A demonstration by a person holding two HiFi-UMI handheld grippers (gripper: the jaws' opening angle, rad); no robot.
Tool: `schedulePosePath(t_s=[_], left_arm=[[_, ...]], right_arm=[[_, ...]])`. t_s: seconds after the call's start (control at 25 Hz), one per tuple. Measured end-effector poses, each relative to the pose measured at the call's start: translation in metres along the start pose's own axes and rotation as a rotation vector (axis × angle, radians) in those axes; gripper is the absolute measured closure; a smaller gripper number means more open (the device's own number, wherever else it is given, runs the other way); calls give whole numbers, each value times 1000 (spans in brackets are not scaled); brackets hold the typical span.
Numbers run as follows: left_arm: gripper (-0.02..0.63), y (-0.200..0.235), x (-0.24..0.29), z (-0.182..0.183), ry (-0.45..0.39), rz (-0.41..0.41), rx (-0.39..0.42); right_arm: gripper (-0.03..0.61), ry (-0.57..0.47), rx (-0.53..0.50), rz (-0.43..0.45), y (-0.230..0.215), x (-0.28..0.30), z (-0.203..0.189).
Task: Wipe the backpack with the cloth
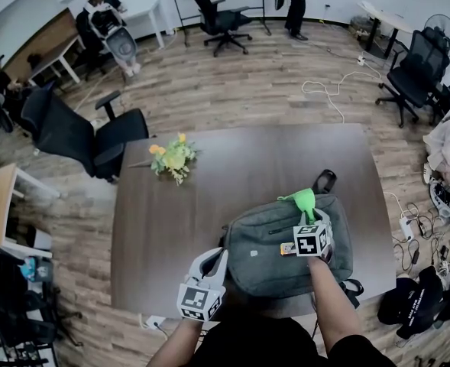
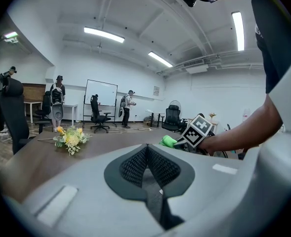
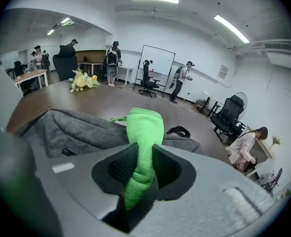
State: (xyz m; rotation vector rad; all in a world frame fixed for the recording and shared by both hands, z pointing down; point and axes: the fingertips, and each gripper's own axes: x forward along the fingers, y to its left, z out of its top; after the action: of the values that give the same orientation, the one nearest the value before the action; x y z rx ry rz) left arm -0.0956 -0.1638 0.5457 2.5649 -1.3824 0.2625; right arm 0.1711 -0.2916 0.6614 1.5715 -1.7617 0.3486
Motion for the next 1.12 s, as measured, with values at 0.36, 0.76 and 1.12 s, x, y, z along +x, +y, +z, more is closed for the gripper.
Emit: schedulePosePath(t_s=[0.36, 0.76, 1.12], left_arm=[[595, -11, 1, -3, 11, -10, 5], [595, -21, -1, -2, 12, -12, 7], [595, -16, -12, -3, 12, 11, 5]], right_arm=[[483, 20, -12, -145, -60, -18, -11], [482, -39, 2, -166, -71, -39, -1], [482, -137, 29, -64, -26, -73, 12]])
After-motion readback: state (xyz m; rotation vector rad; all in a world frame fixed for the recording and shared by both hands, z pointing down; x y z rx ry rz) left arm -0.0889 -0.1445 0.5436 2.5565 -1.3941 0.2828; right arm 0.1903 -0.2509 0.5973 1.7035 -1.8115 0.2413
